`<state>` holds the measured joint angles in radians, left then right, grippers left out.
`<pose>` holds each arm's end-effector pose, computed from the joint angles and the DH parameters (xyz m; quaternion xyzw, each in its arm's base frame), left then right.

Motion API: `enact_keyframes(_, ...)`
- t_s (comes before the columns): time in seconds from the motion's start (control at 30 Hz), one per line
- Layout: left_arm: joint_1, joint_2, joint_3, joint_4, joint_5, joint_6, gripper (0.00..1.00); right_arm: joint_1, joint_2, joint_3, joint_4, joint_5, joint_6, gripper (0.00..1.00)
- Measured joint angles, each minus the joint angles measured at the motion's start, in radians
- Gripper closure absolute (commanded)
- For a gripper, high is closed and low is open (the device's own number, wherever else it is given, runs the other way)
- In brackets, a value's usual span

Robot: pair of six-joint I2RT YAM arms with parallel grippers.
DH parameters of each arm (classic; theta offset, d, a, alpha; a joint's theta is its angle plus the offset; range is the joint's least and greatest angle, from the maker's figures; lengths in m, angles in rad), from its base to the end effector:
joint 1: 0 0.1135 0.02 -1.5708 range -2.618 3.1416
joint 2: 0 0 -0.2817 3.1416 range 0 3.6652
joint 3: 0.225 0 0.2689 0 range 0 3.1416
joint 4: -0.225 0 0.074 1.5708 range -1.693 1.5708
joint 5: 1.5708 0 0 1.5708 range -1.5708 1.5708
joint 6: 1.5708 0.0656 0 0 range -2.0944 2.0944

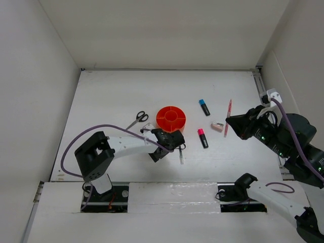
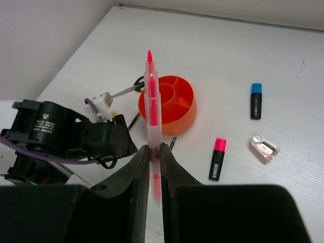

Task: Sort the stationery into containers
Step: Close the pen cap on the pen.

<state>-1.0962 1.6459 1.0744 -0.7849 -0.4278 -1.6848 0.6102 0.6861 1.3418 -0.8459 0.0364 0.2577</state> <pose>0.1716 -0.2744 0.1725 -0.3036 0.9232 -0.0650 0.2264 0.0917 0.0612 0.4730 -0.1238 0.7610 0.2550 0.5836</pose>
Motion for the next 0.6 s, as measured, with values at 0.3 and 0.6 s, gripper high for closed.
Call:
enact_keyframes(0.3, 0.013, 0.053, -0.012, 0.031, 0.002, 0.0, 0.51, 0.0, 0.002, -0.017, 0.0, -0.024, -0.005, 1.0)
enact_keyframes(0.6, 0.039, 0.087, -0.011, 0.04, 0.001, 0.0, 0.57, 0.0, 0.002, -0.017, 0.0, -0.037, -0.008, 1.0)
